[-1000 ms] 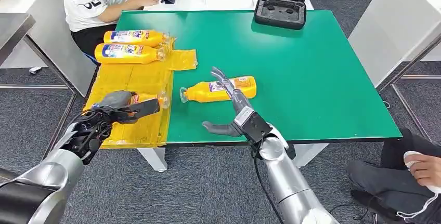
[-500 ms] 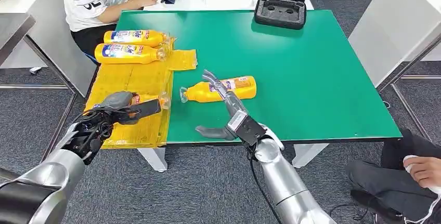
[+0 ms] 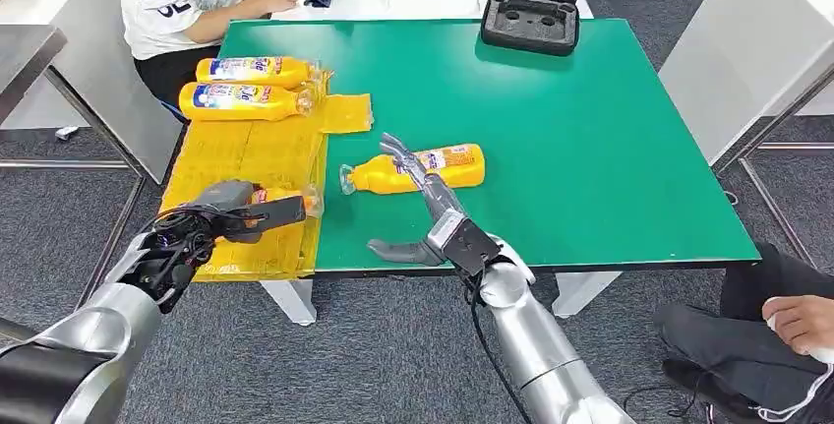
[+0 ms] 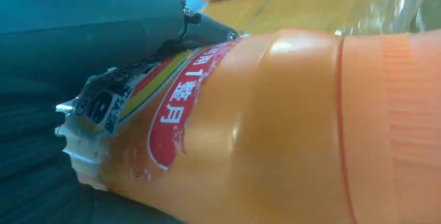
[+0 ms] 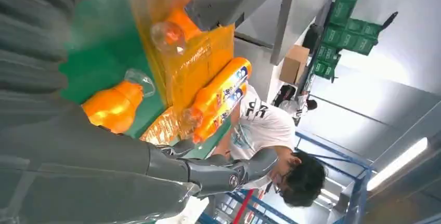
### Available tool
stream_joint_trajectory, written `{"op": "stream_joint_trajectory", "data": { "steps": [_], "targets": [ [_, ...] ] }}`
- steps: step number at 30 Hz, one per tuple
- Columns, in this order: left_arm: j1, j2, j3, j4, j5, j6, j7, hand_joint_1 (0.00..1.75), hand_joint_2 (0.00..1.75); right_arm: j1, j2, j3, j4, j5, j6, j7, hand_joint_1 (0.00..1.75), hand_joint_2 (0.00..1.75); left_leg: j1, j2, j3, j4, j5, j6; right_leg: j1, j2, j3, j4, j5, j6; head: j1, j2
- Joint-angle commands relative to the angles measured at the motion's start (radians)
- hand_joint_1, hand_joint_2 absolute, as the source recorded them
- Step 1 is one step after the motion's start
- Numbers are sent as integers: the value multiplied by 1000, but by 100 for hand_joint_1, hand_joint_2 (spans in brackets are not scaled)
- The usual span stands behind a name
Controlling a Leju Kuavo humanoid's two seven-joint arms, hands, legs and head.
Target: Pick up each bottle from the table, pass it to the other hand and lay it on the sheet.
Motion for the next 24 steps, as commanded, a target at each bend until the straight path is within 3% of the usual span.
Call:
{"op": "stream_joint_trajectory", "data": {
  "steps": [1, 6, 13, 14, 15, 17, 19, 24],
  "targets": [
    [-62, 18, -34, 100, -26, -79, -10, 171, 175, -47, -19, 35, 113, -12, -8, 0, 0, 175, 2, 2, 5, 1, -2, -2, 3, 2, 5, -1, -1, -2, 0, 0],
    [-77, 22, -57, 117, -38, -150, -36, 168, 175, -53, -12, 43, 131, -12, -13, 1, 0, 175, 3, 3, 6, 1, -3, -3, 3, 2, 6, 0, -2, -3, 0, 0],
    [-48, 24, -57, 108, -40, -139, -37, 159, 175, -47, -10, 46, 139, -9, -8, -1, 0, 175, 2, 3, 6, 0, -2, -2, 2, 3, 5, -1, -1, -2, 0, 0],
    [-48, 24, -57, 108, -40, -139, -37, 140, 175, -47, -10, 46, 139, -9, -8, -1, 0, 175, 1, 2, 4, -1, -2, -2, 1, 2, 4, -1, -1, -2, 0, 0],
    [-48, 24, -57, 108, -40, -139, -37, 82, 175, -47, -10, 46, 139, -9, -8, -1, 0, 175, 1, 3, 5, 0, -2, -2, 1, 2, 4, -1, -1, -2, 0, 0],
    [-52, 27, -64, 109, -47, -151, -30, 12, 175, -40, -9, 45, 137, -9, -6, 2, 0, 175, 2, 2, 5, 0, -2, -2, 2, 2, 5, -1, -1, -2, 0, 0],
    [-57, 28, -60, 113, -40, -182, -47, 0, 175, -38, -6, 44, 146, -6, -5, 3, 0, 175, 2, 2, 5, 0, -2, -2, 2, 2, 5, -1, -1, -2, 0, 0],
    [-51, 26, -61, 110, -42, -179, -50, 0, 175, -44, -2, 42, 161, -1, -6, 4, 0, 175, 1, 2, 3, 0, -1, -1, 1, 2, 3, -1, 0, -1, 0, 0]
  ]
}}
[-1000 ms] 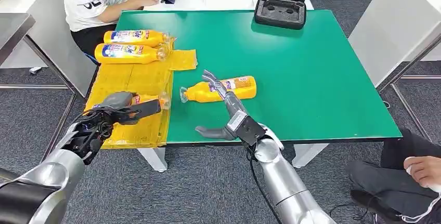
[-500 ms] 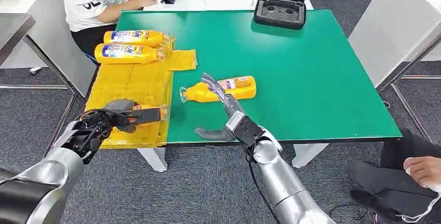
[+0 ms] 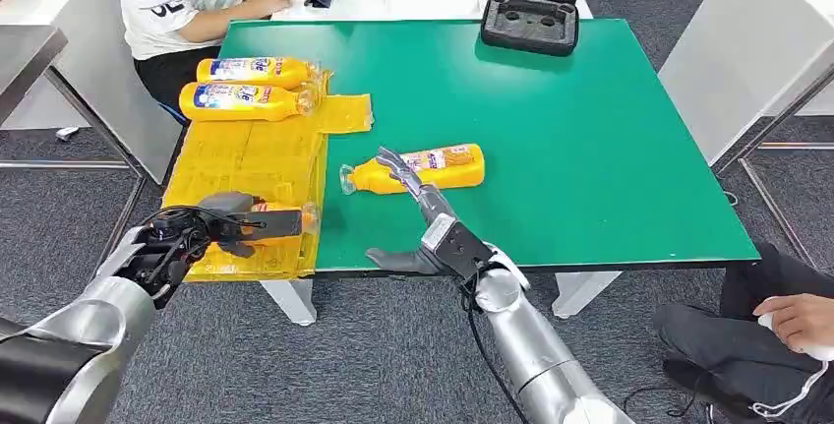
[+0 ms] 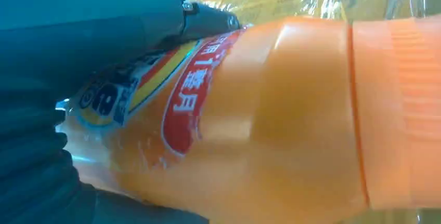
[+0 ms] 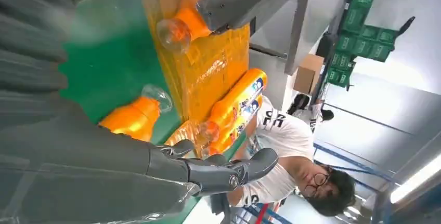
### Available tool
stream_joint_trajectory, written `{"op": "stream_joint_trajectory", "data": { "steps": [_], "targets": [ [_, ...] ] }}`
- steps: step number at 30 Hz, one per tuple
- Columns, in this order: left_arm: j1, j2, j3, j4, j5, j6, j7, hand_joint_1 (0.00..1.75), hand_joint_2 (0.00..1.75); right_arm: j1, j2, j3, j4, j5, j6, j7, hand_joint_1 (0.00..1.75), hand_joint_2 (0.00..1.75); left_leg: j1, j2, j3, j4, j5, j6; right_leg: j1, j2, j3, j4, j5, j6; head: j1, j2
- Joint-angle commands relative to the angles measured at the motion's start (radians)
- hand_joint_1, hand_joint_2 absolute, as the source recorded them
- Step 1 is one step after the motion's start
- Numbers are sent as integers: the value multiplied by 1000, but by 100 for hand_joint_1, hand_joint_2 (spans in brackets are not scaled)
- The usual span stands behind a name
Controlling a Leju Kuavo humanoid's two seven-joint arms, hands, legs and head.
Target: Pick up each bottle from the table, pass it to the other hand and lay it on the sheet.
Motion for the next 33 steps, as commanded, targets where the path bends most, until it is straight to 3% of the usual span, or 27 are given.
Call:
{"op": "stream_joint_trajectory", "data": {
  "steps": [1, 15, 16, 33],
  "targets": [
    [-16, 9, -36, 63, 0, -17, -10, 0, 175, -39, -3, 24, 85, 4, 1, 6, 0, 175, 1, 2, 4, 0, -2, -2, 1, 2, 4, -1, -1, -2, 0, 0],
    [-15, 13, -35, 62, 2, -4, -13, 0, 175, -37, -4, 18, 91, 8, -5, 11, 0, 175, 1, 2, 4, -1, -1, -2, 1, 2, 3, -1, -1, -1, 0, 0],
    [-19, 13, -35, 61, 3, -7, -24, 0, 0, -37, -6, 17, 94, 9, -5, 12, 0, 175, 1, 1, 3, 0, -1, -1, 1, 1, 3, -1, 0, -1, 0, 0],
    [-68, 0, -1, -2, 110, 43, -131, 0, 0, -34, -17, 0, 130, 47, -26, 30, 0, 175, 1, 0, 1, 1, -1, -1, 1, 0, 2, 0, -1, -1, 0, 0]
  ]
}}
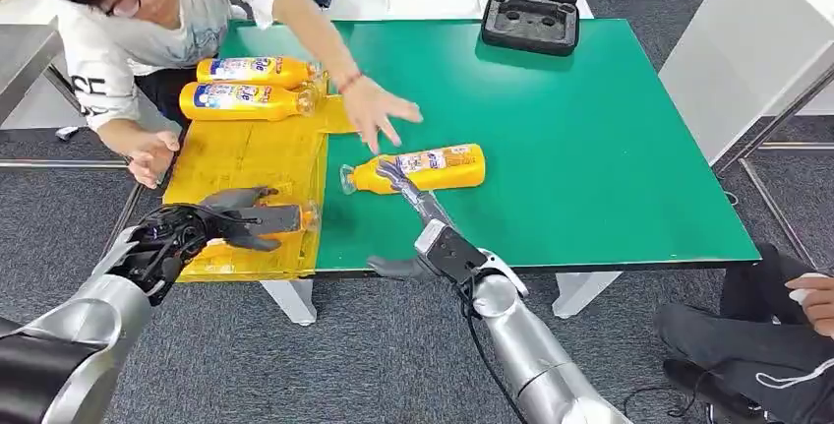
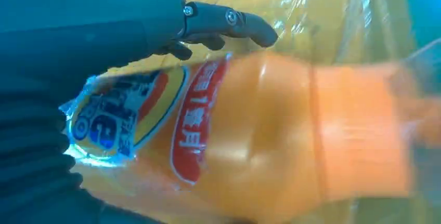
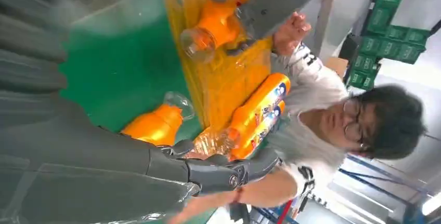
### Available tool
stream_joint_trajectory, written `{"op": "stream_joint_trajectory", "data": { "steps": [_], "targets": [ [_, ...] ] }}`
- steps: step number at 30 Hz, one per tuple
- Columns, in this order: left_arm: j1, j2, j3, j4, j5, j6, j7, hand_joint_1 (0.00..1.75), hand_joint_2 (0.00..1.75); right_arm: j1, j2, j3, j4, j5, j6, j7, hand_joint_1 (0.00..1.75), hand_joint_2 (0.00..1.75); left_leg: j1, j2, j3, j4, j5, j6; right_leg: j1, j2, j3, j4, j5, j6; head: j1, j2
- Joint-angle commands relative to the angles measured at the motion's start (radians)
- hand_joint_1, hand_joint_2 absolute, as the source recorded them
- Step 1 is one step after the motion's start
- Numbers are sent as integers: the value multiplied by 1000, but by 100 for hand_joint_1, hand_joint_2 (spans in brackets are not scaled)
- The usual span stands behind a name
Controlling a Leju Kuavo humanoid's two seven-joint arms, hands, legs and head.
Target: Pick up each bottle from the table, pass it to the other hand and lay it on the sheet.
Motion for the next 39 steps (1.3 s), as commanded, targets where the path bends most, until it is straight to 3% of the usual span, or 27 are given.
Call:
{"op": "stream_joint_trajectory", "data": {
  "steps": [1, 14, 19, 22, 26, 29, 30, 35, 39],
  "targets": [
    [-61, -7, 2, 9, 30, 20, -13, 0, 0, -35, -14, -1, 73, 15, -4, 18, 0, 175, 2, 0, 3, 1, -2, -2, 3, 0, 4, 0, -2, -2, 0, 0],
    [-74, -2, -13, 7, 54, 4, -41, 0, 0, -17, -22, -16, 59, 23, -16, 34, 0, 175, 2, -1, 3, 1, -2, -2, 2, -1, 4, 0, -2, -2, 0, 0],
    [-71, -20, 13, -13, 78, 59, -7, 0, 0, 1, -24, -21, 34, 26, -20, 38, 0, 175, 1, -1, 1, 0, 0, -1, 1, -1, 1, 0, -1, -1, 0, 0],
    [-47, -46, 93, -58, 158, 209, 9, 0, 0, 21, -29, -24, -14, 38, -25, 50, 0, 175, 1, -1, 1, 0, -1, -1, 1, -1, 2, 0, -1, -1, -1, 0],
    [31, -92, 222, -156, 353, 321, -103, 0, 0, 19, -71, -13, -77, 96, -45, 140, 0, 175, 2, -2, 4, 1, -2, -2, 2, -2, 5, -1, -3, -2, 0, 0],
    [168, -115, 288, -302, 536, 359, -217, 0, 0, -48, -128, -18, -103, 143, -73, 230, 0, 175, -1, 0, 3, -1, -1, -1, 0, 0, 3, -1, -1, -1, -1, 0],
    [221, -125, 308, -370, 616, 370, -256, 0, 175, -80, -152, -21, -114, 151, -67, 254, 0, 175, -1, 0, 3, -1, 0, 0, -1, 0, 2, -1, -1, 0, -1, 0],
    [276, -130, 301, -459, 741, 370, -294, 0, 175, -146, -193, -22, -128, 160, -48, 303, 0, 175, -2, 2, 1, 1, -2, 0, -1, 2, 1, 0, -1, -1, -1, 0],
    [311, -138, 287, -505, 920, 379, -386, 0, 175, -329, -245, 62, 42, 171, -7, 366, 0, 175, -1, 1, 2, 2, -2, -1, 0, 1, 2, 0, -1, -2, 0, 0]
  ]
}}
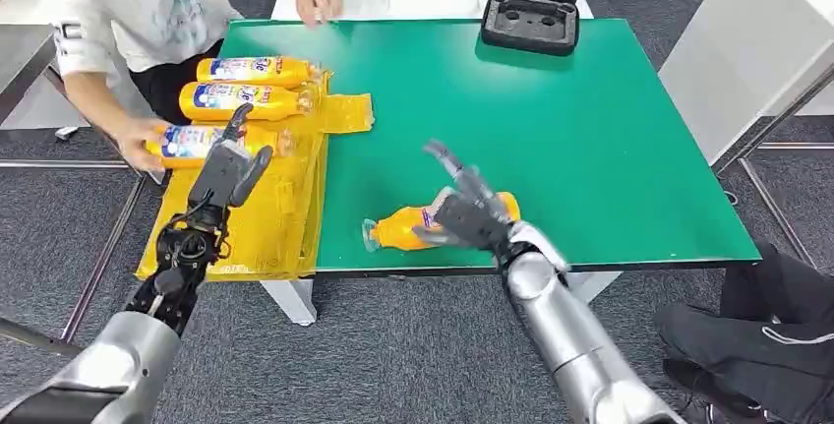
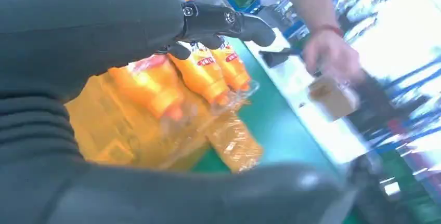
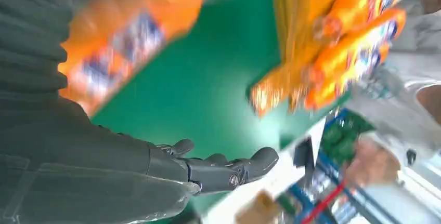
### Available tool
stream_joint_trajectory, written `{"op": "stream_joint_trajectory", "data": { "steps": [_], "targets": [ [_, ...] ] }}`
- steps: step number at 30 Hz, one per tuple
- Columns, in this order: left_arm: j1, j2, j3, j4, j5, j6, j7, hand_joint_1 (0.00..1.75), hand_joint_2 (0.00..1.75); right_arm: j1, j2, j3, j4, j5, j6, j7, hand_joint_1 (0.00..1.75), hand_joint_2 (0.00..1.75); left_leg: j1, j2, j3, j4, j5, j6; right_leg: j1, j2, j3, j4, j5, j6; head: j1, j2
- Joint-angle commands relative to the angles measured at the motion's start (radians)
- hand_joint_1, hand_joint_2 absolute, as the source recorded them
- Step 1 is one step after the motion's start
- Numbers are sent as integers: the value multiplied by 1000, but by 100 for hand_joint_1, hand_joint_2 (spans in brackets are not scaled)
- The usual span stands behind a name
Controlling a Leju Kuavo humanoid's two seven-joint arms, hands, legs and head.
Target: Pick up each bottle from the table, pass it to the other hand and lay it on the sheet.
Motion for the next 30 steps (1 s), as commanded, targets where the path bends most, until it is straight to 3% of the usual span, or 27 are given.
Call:
{"op": "stream_joint_trajectory", "data": {
  "steps": [1, 3, 8, 15, 22, 30],
  "targets": [
    [88, -39, 40, -151, 226, 19, -99, 0, 175, -332, -112, 109, 260, 12, 65, 99, 0, 175, 0, 4, 1, 2, -1, -1, 0, 4, 0, 2, 0, -1, -1, 0],
    [100, -37, 17, -157, 230, 37, -98, 0, 175, -405, -115, 142, 364, 9, 84, 102, 0, 175, 0, 5, 2, 2, -2, -2, 0, 5, 1, 2, 0, -1, 0, 0],
    [97, -33, 13, -156, 234, 38, -96, 0, 175, -405, -110, 149, 384, 7, 77, 90, 0, 175, 3, 0, 4, 0, -1, -2, 3, 0, 5, -1, -1, -2, 0, 0],
    [111, -24, -26, -148, 227, 81, -67, 0, 175, -531, -88, 272, 633, 19, 193, 143, 0, 175, 2, 2, 4, 1, -2, -2, 2, 1, 4, 1, -1, -2, 0, 0],
    [89, -18, -31, -92, 231, 109, -75, 0, 175, -544, -118, 350, 651, 8, 353, 88, 0, 175, 2, -2, 2, 0, 0, -1, 2, -2, 3, 1, -1, -1, 0, 0],
    [52, -27, -56, -37, 229, 138, -72, 0, 175, -498, -121, 414, 645, -4, 350, 78, 0, 175, 2, -2, 2, 0, 0, -1, 2, -3, 3, 0, -1, -1, 0, 0]
  ]
}}
